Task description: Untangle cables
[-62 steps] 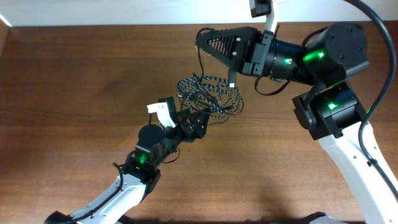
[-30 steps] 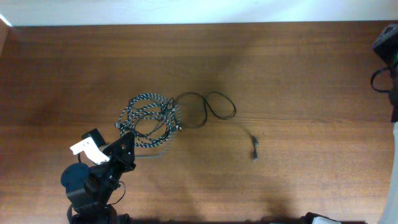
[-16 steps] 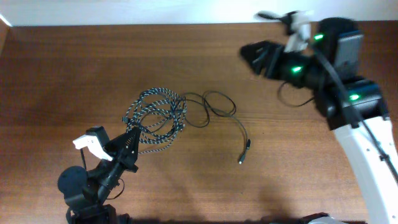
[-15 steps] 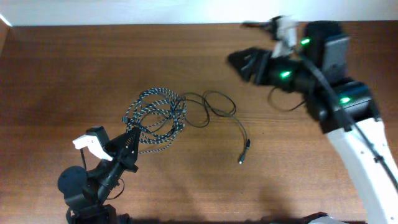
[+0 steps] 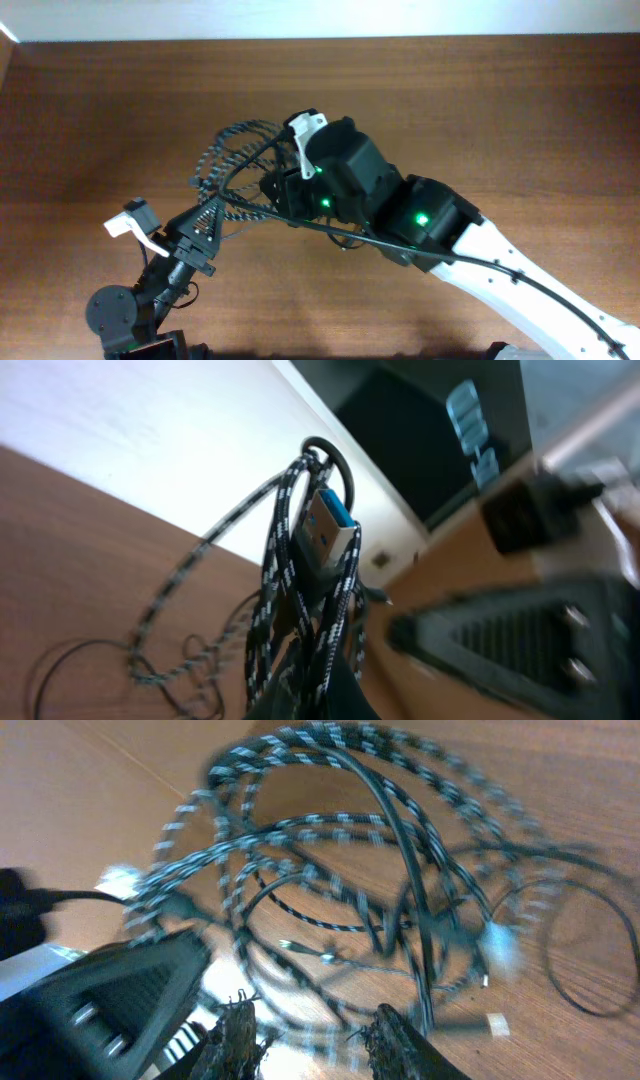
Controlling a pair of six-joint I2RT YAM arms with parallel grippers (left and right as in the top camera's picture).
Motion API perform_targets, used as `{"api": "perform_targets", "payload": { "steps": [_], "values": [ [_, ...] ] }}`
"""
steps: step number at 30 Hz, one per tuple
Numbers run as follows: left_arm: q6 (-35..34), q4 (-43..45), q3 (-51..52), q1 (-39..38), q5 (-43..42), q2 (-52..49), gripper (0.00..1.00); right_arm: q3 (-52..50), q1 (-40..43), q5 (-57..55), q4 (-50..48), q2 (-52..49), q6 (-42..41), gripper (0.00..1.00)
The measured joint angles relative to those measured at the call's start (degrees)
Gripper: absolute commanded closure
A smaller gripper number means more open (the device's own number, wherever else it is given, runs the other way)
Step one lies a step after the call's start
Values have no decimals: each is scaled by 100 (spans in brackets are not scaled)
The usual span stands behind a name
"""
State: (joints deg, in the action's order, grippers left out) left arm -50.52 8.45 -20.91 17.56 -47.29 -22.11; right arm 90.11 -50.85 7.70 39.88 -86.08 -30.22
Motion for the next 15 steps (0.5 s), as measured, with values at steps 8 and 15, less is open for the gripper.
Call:
{"api": "perform_targets", "payload": {
  "steps": [8,15],
  "values": [
    [1335,-476,0,0,-603,-2,100,2,-170,514,-358,-44,1659,61],
    [2037,-501,0,0,-1067,-2,100,2,-175,-103,-396,-44,2459,66]
  ]
}}
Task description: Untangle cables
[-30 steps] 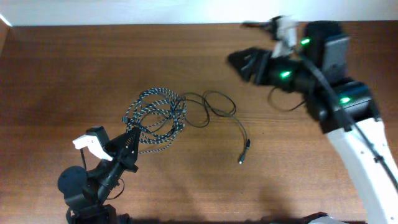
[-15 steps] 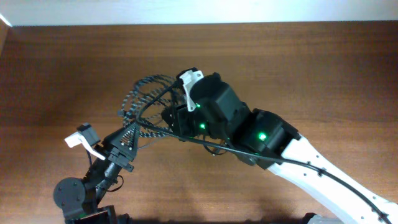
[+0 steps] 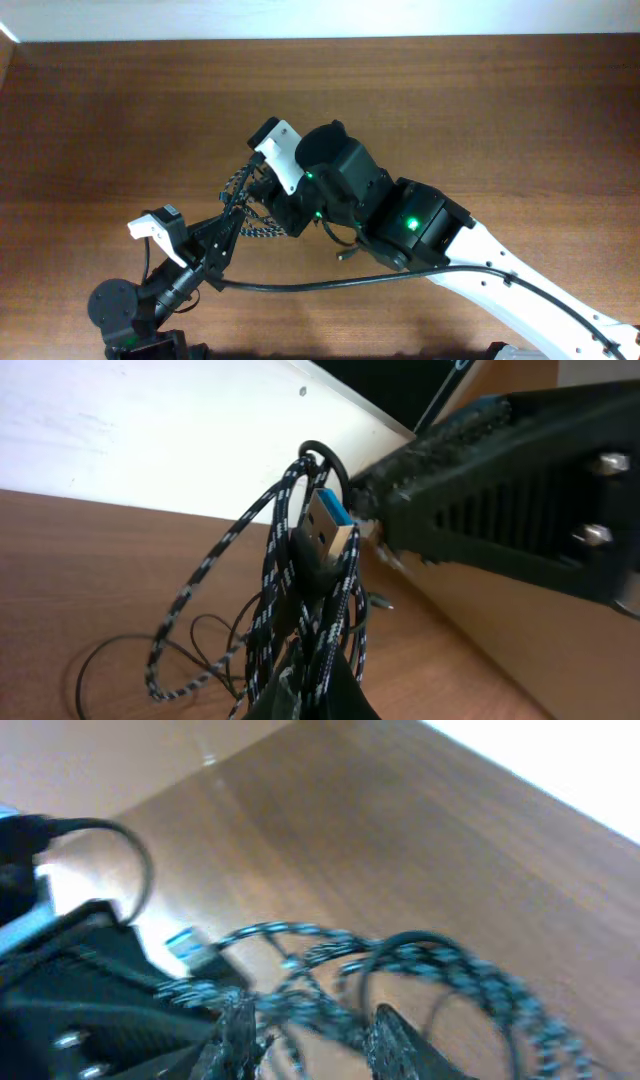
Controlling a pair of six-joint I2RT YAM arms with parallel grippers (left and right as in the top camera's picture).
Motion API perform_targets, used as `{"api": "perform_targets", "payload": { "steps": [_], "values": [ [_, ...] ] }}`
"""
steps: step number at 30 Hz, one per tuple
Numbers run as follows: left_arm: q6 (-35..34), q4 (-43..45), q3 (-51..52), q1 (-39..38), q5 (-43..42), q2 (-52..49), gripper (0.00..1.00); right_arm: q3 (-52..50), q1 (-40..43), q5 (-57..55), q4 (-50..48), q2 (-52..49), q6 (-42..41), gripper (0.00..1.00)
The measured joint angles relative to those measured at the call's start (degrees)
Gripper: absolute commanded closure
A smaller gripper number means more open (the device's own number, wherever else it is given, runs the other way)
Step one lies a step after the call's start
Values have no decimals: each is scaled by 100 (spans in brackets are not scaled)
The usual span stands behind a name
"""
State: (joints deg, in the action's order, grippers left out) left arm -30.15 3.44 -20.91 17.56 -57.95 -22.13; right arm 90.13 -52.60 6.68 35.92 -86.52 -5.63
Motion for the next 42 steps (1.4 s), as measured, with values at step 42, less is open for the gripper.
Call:
{"api": "perform_targets", "payload": {
  "steps": [42],
  "values": [
    [820,-22,7,9,566,11,100,256,3705,1453,-48,2129,-570,78]
  ]
}}
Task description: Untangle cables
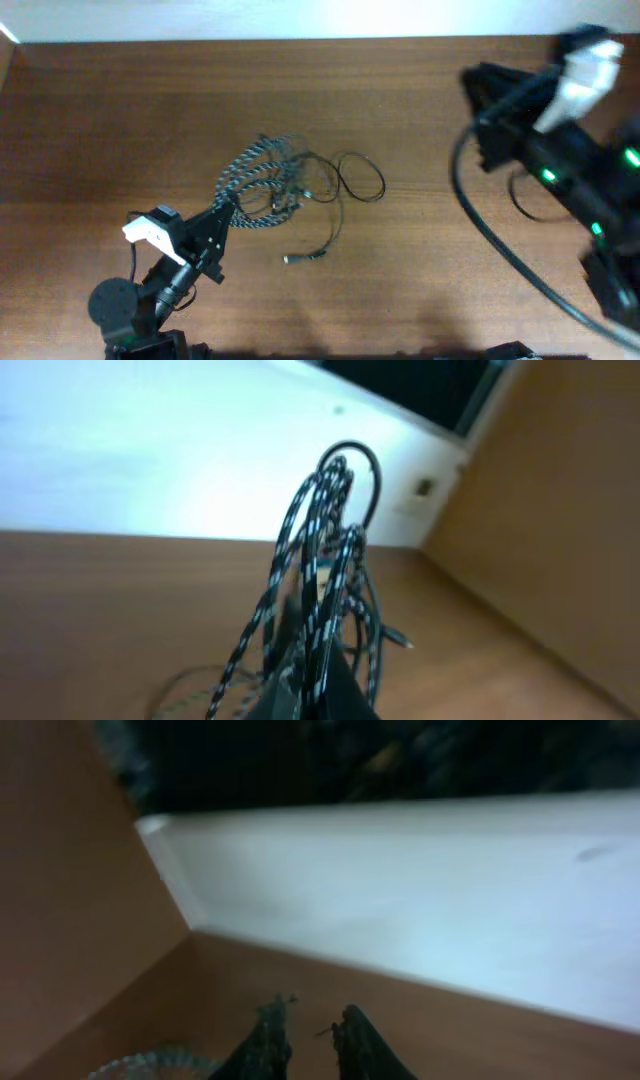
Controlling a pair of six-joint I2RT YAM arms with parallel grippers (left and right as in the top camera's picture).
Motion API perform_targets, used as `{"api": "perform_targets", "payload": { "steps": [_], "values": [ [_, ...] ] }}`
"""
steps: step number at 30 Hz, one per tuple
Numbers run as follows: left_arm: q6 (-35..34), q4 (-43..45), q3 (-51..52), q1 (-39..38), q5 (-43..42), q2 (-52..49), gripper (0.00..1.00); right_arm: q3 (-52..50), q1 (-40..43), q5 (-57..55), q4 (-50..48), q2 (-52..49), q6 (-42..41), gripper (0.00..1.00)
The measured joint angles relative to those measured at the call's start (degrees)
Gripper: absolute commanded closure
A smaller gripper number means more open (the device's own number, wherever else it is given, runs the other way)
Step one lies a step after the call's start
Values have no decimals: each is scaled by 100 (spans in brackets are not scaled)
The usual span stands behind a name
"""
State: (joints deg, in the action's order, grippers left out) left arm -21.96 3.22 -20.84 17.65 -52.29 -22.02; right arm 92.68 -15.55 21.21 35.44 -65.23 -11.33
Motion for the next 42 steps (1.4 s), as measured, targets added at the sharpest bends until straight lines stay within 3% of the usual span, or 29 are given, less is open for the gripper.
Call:
{"api": "perform_targets", "payload": {
  "steps": [2,6,10,15,18,23,30,31,33,42],
  "values": [
    [-197,221,0,0,-328,0,100,-7,-61,1086,-79,-570,-9,78],
    [-973,1130,17,0,-444,-11,100,-28,-828,1631,-68,-1001,-72,75],
    [-1694,1794,17,0,-398,-4,100,-28,-1904,962,68,-1154,-81,70],
    [-1847,1803,17,0,-378,-4,100,-28,-2789,-247,133,-1209,-310,70],
    [-1864,1803,17,0,-365,-4,100,-33,-2848,-1099,977,-1233,-1281,69],
    [-1864,1808,17,0,-367,-4,100,-33,-2848,-1060,1456,-1493,-2068,70],
    [-1663,1805,17,0,-367,-4,100,-33,-2848,-323,1685,-1532,-2350,71],
    [-1644,1812,17,0,-369,-4,100,-33,-2848,-306,1683,-1558,-2389,78],
    [-1639,1875,17,0,-393,-4,100,-33,-2848,-284,1681,-1709,-2621,79],
    [-1617,1888,17,2,-516,-4,100,-33,-2848,-199,1211,-2033,-3185,75]
  ]
}}
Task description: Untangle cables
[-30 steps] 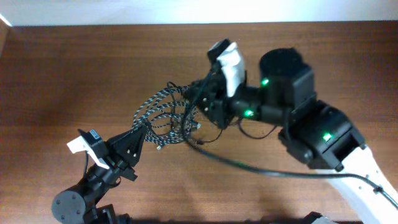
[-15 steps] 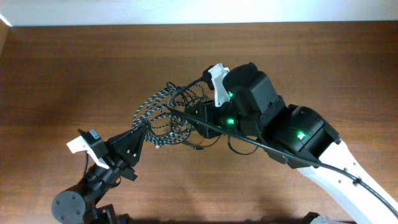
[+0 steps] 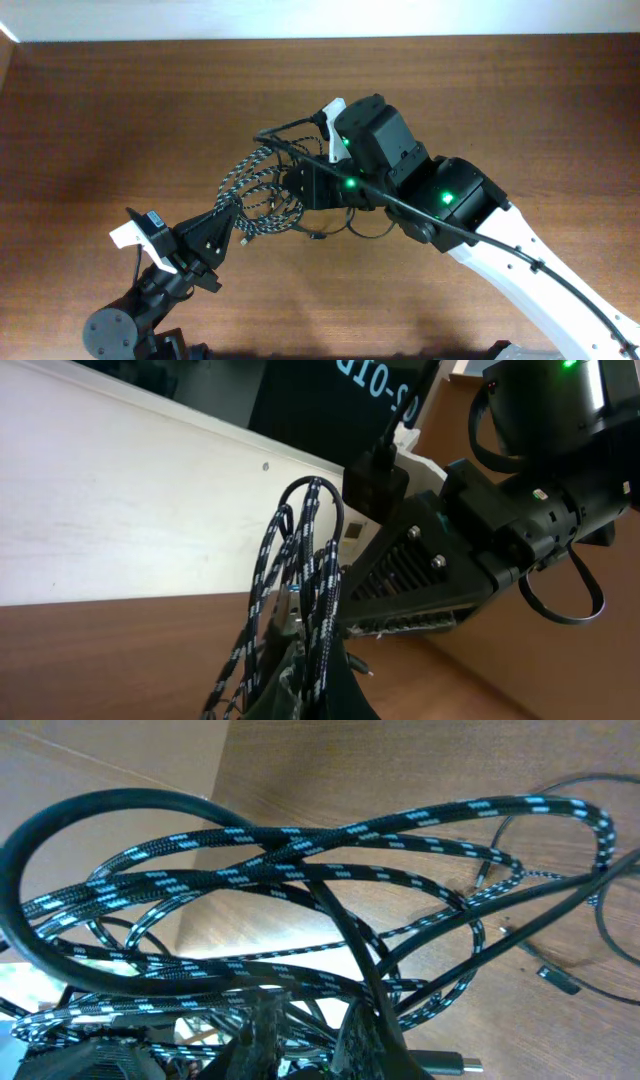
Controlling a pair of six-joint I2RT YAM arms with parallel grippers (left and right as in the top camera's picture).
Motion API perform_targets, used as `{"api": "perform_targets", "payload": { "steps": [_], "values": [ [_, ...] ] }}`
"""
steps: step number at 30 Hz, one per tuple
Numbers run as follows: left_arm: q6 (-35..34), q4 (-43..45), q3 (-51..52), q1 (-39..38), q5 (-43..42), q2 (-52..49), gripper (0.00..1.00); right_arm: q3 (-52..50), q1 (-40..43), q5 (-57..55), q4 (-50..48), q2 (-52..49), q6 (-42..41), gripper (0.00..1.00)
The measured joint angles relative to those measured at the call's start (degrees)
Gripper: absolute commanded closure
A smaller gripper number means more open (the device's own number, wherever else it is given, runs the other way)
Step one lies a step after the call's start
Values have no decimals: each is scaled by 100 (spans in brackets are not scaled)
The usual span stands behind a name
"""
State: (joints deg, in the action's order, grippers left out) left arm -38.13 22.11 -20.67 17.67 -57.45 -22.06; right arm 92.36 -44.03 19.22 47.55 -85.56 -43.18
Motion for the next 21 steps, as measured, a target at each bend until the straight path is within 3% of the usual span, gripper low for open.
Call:
{"api": "perform_targets", "payload": {
  "steps": [7,8,10,15,17,20,21],
  "values": [
    [42,684,0,4,-271,-11,100,0,-2,-170,90,-367,-105,76],
    [44,684,0,4,-315,-11,100,0,-9,-308,85,-450,-144,79],
    [46,680,0,4,-485,-33,100,0,-59,-544,35,-505,-275,96],
    [59,625,0,4,-623,-46,100,0,-76,-754,-107,-503,-184,96],
    [334,37,-13,4,-623,-44,100,0,22,-1012,-63,-457,136,96],
    [883,-2365,-90,-72,98,-50,100,0,680,-601,98,85,428,96],
    [953,-2841,-94,-48,568,-20,100,11,1281,-811,46,498,481,96]
  ]
}}
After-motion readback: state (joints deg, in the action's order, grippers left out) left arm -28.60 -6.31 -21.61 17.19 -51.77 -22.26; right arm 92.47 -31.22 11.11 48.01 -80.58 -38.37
